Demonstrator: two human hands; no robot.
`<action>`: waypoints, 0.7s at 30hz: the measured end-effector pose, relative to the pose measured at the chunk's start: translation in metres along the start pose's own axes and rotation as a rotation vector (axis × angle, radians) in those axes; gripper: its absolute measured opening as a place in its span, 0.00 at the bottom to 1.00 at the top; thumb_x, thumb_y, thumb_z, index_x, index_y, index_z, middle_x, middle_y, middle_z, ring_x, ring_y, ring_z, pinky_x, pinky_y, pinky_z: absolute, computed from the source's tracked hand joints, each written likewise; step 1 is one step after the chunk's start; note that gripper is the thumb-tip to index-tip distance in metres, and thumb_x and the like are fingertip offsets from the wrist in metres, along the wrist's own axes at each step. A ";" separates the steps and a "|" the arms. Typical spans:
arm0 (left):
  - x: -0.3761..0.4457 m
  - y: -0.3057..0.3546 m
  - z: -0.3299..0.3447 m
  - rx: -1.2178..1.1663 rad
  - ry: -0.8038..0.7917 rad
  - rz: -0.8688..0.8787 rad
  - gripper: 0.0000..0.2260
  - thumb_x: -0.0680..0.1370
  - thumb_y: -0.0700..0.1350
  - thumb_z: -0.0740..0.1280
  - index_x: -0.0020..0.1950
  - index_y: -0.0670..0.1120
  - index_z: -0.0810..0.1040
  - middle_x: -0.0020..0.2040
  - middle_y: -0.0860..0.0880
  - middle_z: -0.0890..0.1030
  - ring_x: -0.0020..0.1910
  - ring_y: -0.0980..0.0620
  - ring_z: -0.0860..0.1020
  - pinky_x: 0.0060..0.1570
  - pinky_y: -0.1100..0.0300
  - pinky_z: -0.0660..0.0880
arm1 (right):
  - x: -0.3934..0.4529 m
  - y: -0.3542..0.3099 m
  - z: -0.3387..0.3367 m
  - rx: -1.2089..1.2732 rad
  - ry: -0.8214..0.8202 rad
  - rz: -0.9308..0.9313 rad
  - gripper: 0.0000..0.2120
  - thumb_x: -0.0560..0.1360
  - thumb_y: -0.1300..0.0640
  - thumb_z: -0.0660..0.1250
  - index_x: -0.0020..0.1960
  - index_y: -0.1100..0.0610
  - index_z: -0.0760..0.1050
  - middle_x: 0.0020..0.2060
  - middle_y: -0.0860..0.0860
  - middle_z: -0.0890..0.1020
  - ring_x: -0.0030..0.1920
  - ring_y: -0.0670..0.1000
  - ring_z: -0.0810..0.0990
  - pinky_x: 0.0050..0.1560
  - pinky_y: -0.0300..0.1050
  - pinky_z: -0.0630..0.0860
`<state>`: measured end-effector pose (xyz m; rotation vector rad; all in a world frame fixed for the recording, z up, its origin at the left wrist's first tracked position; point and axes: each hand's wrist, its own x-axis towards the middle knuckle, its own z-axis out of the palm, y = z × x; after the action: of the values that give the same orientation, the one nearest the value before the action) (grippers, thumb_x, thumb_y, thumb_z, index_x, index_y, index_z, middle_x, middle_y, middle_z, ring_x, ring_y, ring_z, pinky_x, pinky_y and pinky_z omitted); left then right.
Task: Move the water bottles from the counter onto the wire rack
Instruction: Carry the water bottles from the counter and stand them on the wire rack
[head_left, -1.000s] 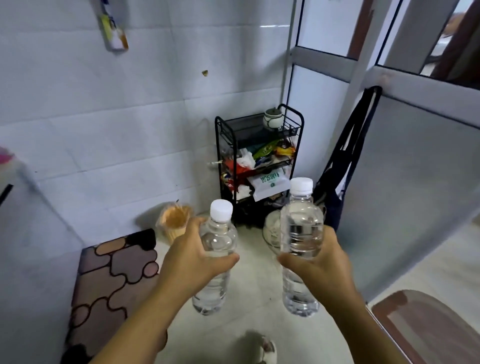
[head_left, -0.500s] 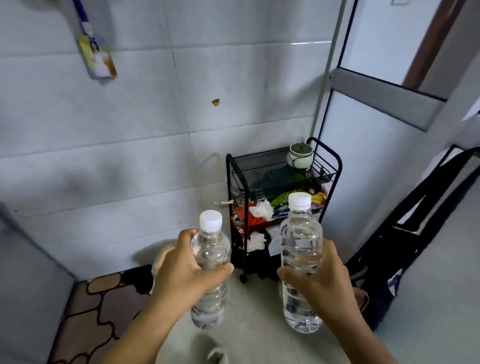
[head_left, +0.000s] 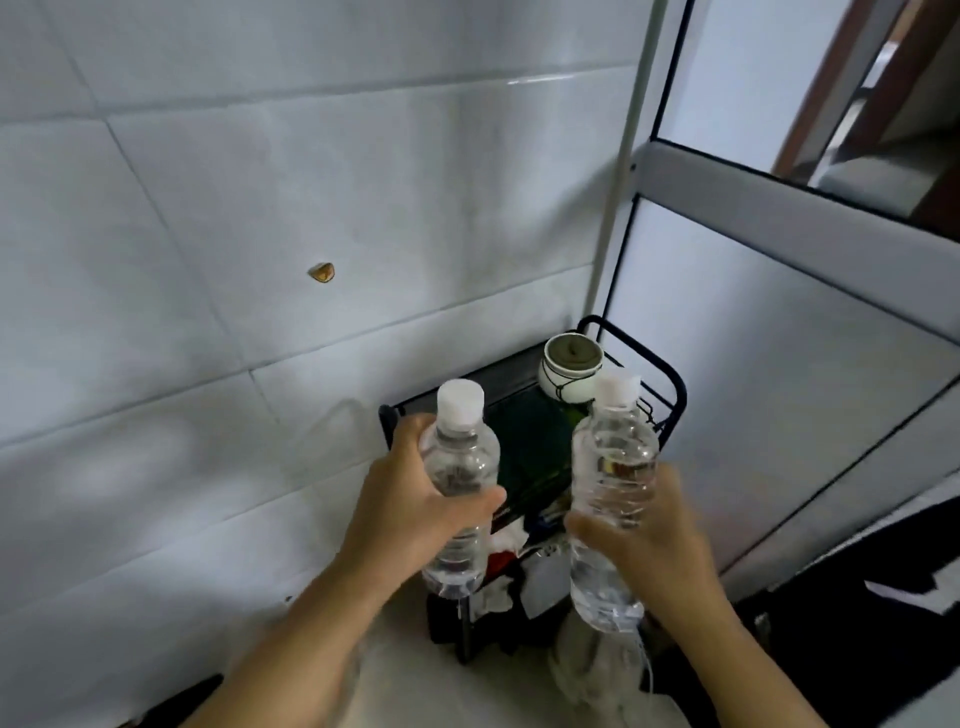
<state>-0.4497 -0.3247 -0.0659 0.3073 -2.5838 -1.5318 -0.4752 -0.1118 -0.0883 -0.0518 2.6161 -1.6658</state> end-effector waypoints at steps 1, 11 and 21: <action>0.021 0.002 0.003 -0.015 -0.014 0.011 0.27 0.59 0.57 0.77 0.50 0.67 0.65 0.45 0.63 0.79 0.42 0.69 0.78 0.37 0.71 0.72 | 0.017 0.001 0.002 0.012 0.025 0.009 0.26 0.59 0.55 0.79 0.46 0.38 0.66 0.44 0.43 0.79 0.42 0.41 0.79 0.38 0.37 0.74; 0.193 -0.001 0.067 -0.066 -0.040 0.036 0.33 0.58 0.55 0.76 0.60 0.55 0.68 0.55 0.53 0.79 0.52 0.57 0.79 0.49 0.58 0.76 | 0.181 0.028 0.020 0.118 0.125 0.042 0.28 0.57 0.57 0.80 0.48 0.40 0.68 0.43 0.39 0.78 0.42 0.34 0.79 0.36 0.27 0.72; 0.306 -0.043 0.118 0.032 -0.105 0.034 0.29 0.60 0.47 0.79 0.57 0.55 0.70 0.57 0.50 0.79 0.56 0.51 0.77 0.54 0.55 0.74 | 0.273 0.082 0.068 0.080 0.030 0.071 0.24 0.57 0.59 0.77 0.51 0.57 0.74 0.49 0.58 0.79 0.50 0.55 0.80 0.48 0.52 0.81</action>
<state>-0.7666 -0.3160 -0.1595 0.1894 -2.6811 -1.5360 -0.7445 -0.1520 -0.1960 0.0682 2.5374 -1.7585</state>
